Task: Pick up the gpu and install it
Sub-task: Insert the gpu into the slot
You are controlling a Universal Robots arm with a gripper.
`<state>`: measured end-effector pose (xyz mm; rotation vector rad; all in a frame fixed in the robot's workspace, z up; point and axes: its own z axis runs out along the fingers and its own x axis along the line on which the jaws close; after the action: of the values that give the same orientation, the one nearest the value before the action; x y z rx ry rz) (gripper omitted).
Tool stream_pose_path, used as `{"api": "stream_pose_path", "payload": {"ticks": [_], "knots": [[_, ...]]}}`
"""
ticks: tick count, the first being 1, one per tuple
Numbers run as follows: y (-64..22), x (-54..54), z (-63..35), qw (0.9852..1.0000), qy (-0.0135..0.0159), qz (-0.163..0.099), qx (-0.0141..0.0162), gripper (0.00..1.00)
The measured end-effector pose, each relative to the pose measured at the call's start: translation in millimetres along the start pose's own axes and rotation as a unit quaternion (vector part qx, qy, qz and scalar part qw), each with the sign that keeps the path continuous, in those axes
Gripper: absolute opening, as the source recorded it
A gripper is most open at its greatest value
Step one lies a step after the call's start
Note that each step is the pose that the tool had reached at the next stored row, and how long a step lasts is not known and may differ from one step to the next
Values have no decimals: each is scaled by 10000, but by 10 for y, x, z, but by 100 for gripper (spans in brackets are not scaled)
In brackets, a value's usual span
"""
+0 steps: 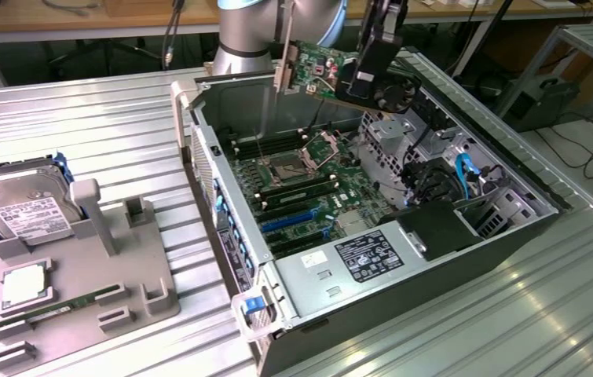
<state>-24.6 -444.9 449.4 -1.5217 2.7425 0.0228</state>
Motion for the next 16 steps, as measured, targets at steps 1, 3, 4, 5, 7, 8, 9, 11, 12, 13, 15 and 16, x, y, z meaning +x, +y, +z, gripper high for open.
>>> {"api": "stream_pose_path", "payload": {"ticks": [1,3,4,5,7,8,9,11,12,13,15,16], "knots": [[0,0,0,10000,1,-90,-1,27],[0,0,1,9996,3,-280,-3,27],[0,0,2,9993,4,-382,-4,27],[0,0,2,9989,5,-468,-5,27],[0,0,3,9979,7,-651,-7,27],[0,0,4,9972,7,-746,-8,27],[0,0,4,9965,8,-833,-10,27],[0,0,6,9935,11,-1142,-13,27],[0,0,7,9926,13,-1218,-14,27],[0,0,8,9913,13,-1318,-15,27],[0,0,9,9885,15,-1509,-17,27],[0,0,9,9872,16,-1593,-18,27]]}}
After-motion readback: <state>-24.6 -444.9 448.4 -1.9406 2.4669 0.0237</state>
